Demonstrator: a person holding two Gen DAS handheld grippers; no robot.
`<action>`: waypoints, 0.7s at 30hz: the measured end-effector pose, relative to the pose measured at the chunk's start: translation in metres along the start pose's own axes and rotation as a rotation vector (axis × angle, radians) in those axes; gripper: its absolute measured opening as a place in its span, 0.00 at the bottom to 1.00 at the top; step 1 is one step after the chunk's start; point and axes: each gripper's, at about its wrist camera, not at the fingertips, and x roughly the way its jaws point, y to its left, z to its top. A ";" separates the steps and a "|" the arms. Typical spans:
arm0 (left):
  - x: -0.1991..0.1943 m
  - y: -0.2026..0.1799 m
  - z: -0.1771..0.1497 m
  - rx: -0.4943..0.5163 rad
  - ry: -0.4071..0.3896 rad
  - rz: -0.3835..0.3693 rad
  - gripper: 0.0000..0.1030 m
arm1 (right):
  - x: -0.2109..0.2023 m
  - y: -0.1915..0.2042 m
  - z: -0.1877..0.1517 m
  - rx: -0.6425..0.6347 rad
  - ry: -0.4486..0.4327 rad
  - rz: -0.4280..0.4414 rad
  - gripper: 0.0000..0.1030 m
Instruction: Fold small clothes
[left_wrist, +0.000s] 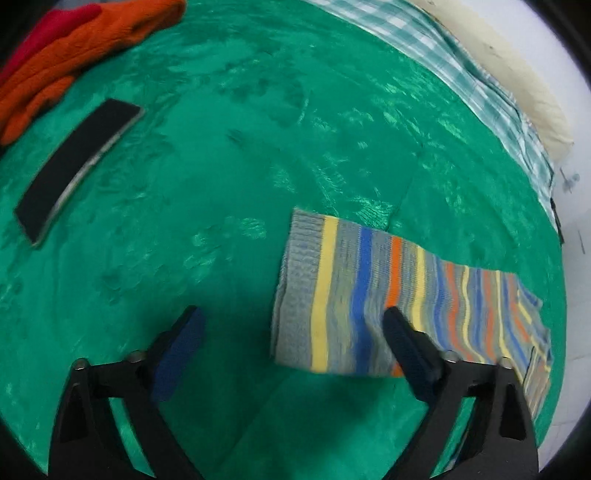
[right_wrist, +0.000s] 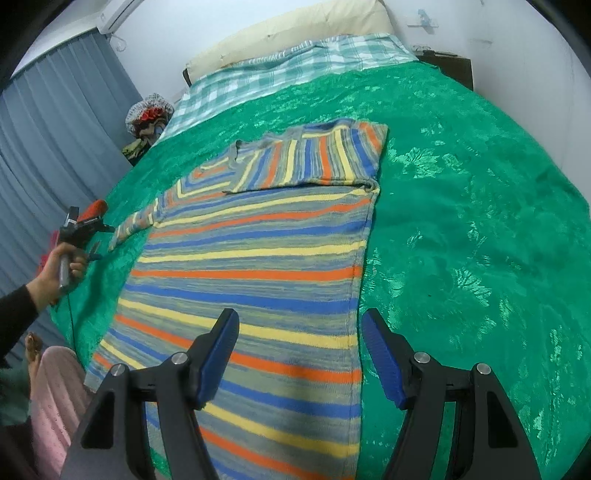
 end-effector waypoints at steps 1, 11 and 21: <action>0.003 -0.003 0.000 0.018 0.004 -0.028 0.44 | 0.004 0.000 0.000 0.001 0.008 0.000 0.67; -0.090 -0.163 -0.019 0.452 -0.228 -0.084 0.02 | 0.010 0.015 -0.002 -0.034 0.022 0.040 0.67; -0.090 -0.378 -0.172 0.903 -0.189 -0.321 0.05 | 0.003 0.003 0.000 0.009 0.010 0.039 0.67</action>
